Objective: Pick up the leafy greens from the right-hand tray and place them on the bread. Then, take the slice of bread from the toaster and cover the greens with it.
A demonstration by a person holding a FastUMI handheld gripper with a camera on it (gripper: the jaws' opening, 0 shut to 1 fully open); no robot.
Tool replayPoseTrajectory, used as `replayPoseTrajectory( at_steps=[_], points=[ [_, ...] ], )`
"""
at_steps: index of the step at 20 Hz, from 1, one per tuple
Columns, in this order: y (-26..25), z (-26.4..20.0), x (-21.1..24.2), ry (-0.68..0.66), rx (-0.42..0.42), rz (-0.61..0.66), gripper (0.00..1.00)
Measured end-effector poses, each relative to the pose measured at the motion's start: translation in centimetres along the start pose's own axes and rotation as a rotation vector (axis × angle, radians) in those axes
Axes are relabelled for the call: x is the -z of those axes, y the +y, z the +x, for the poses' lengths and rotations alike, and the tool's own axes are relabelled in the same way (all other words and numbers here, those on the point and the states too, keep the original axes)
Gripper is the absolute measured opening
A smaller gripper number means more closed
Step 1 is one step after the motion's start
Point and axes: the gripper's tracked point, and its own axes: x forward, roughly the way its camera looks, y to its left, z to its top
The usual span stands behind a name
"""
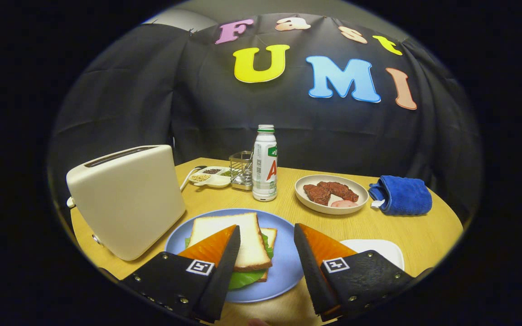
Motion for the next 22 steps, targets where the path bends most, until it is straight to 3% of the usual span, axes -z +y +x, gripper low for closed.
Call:
replayPoseTrajectory(
  at_steps=[8,16,19,22],
  points=[
    [-8.0,-6.4,-5.1,-0.223,0.033,-0.006,0.72],
    [-19.9,-11.2,-4.9,-0.276,0.091,0.039,0.72],
    [-24.8,-12.9,-5.0,-0.325,0.138,0.051,0.72],
    [-29.3,-15.1,-5.4,-0.376,0.207,-0.028,0.72]
  ],
)
